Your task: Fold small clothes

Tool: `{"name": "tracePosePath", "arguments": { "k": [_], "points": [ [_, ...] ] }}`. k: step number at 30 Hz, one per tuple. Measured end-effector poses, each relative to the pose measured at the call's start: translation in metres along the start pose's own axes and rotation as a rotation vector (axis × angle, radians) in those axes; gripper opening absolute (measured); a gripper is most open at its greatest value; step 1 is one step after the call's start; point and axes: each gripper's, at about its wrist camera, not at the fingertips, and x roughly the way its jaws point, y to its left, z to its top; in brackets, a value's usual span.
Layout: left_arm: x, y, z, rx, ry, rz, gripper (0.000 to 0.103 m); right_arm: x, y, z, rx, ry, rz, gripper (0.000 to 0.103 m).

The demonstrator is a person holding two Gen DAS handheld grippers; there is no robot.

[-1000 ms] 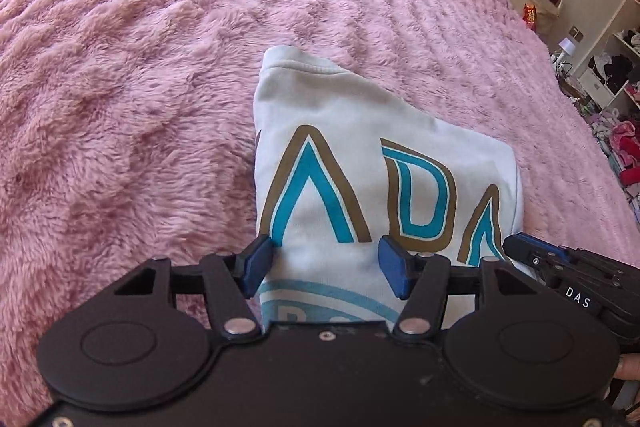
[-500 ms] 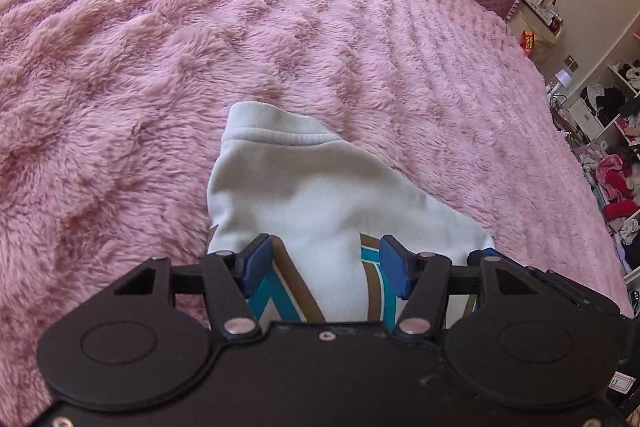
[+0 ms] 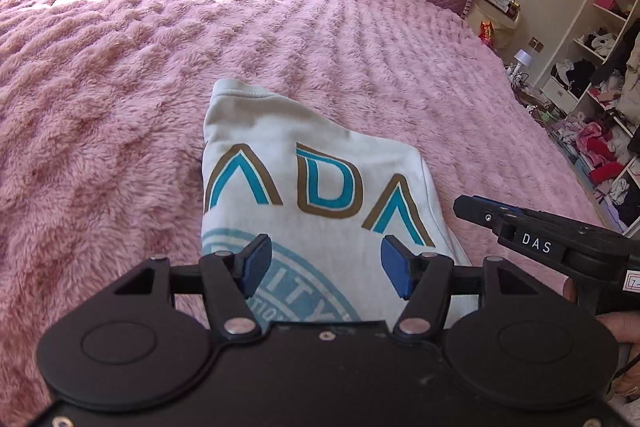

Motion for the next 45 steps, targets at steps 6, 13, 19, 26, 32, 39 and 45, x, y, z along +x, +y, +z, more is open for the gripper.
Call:
{"name": "tracePosePath", "arguments": {
  "k": [6,13,19,26,32,39,45],
  "points": [
    [0.017,0.009,-0.048,-0.049,0.053,0.014,0.063,0.002,0.002,-0.056,-0.044,0.105,-0.055,0.011],
    [-0.006,0.004,-0.041,-0.078,0.04,-0.003,0.063,-0.031,-0.002,-0.055,0.021,0.061,-0.049,0.012],
    [-0.038,0.0,-0.076,-0.079,0.044,0.017,0.064,-0.061,0.002,-0.079,0.025,0.064,-0.028,0.017],
    [-0.009,0.01,-0.101,-0.053,0.096,0.056,0.065,-0.035,-0.002,-0.113,0.011,0.117,-0.07,0.016],
    [-0.032,-0.005,-0.089,-0.058,0.045,0.064,0.066,-0.053,0.006,-0.094,0.043,0.06,-0.089,0.017],
    [-0.021,0.007,-0.105,-0.095,0.086,0.087,0.066,-0.036,-0.001,-0.107,0.054,0.125,-0.107,0.019],
    [-0.05,-0.016,-0.086,-0.049,0.103,0.101,0.066,-0.064,0.008,-0.091,0.099,0.131,-0.119,0.02]
  ]
}}
